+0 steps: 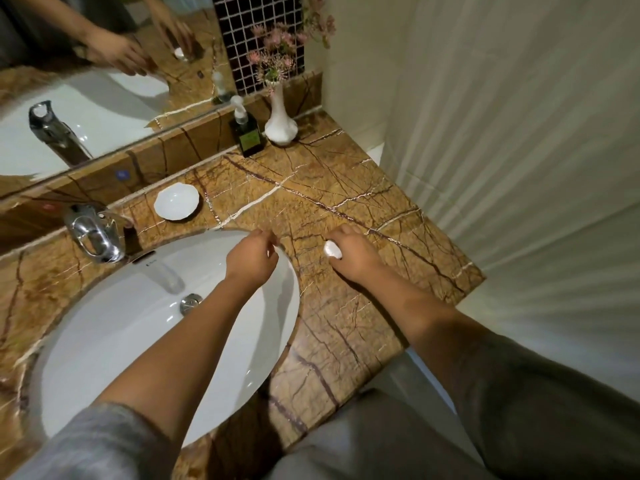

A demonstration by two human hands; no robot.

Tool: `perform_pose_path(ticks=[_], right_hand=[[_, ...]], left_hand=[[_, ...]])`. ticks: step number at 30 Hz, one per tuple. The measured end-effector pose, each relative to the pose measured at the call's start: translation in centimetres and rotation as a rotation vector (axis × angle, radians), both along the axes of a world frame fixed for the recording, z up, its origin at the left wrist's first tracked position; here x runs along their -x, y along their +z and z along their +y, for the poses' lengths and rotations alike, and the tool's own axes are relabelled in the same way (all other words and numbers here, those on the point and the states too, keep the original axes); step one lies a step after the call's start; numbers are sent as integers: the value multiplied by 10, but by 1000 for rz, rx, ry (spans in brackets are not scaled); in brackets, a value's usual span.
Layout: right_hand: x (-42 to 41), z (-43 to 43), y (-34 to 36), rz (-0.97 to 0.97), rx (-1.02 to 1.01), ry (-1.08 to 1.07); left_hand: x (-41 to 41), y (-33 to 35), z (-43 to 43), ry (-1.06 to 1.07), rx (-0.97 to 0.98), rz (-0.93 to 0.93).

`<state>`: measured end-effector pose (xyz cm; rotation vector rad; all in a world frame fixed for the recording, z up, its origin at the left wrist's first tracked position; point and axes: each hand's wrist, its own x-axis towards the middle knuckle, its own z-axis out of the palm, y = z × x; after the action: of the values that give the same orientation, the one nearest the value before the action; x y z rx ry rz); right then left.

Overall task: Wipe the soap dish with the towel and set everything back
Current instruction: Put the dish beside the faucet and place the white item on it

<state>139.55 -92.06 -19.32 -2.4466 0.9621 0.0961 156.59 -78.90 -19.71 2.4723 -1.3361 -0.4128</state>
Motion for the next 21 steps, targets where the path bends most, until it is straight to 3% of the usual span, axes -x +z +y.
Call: perform_pose_path(ticks=[14,21], right_hand=[[-21,-3,-6,56,36,18],[-110,9,23,-57,21,185]], left_hand=[[-18,-4,25,107,-60,36],[-68,-1,60,250,-83,-9]])
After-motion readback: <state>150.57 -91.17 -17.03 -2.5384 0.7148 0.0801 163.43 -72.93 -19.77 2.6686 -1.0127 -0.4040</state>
